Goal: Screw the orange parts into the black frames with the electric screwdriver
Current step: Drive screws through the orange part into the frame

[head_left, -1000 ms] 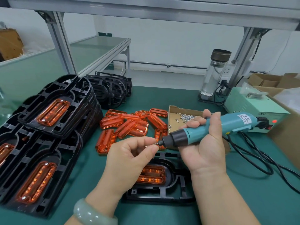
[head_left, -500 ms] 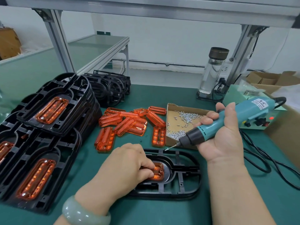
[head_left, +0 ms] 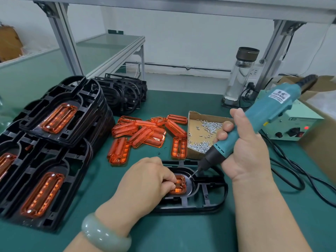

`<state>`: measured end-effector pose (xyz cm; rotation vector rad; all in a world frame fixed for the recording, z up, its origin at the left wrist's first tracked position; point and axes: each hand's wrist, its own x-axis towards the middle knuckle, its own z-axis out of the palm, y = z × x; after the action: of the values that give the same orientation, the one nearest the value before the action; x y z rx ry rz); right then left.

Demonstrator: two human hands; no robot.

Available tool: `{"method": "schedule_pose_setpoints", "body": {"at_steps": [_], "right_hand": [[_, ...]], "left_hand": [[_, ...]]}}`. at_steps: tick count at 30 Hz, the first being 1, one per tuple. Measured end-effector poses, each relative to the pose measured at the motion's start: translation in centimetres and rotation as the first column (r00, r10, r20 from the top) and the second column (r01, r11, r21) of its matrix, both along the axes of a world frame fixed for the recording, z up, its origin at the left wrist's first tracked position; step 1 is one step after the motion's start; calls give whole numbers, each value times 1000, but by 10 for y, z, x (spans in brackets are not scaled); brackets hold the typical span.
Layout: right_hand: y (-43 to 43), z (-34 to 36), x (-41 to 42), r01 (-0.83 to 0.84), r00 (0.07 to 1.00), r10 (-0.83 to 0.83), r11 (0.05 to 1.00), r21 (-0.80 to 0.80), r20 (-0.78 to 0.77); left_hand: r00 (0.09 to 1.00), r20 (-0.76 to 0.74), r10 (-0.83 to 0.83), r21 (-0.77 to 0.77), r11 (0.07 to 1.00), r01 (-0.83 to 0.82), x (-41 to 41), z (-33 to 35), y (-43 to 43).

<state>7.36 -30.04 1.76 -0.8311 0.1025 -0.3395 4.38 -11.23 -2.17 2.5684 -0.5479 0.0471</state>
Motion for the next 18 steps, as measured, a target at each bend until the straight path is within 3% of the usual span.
{"method": "schedule_pose_setpoints", "body": {"at_steps": [7, 18], "right_hand": [[13, -1, -4, -9, 997, 16, 997, -82, 76], [13, -2, -3, 14, 998, -6, 991, -134, 61]], "left_hand": [[1000, 23, 1, -32, 999, -1, 1, -4, 1], [1000, 11, 6, -30, 1000, -5, 2, -5, 1]]}}
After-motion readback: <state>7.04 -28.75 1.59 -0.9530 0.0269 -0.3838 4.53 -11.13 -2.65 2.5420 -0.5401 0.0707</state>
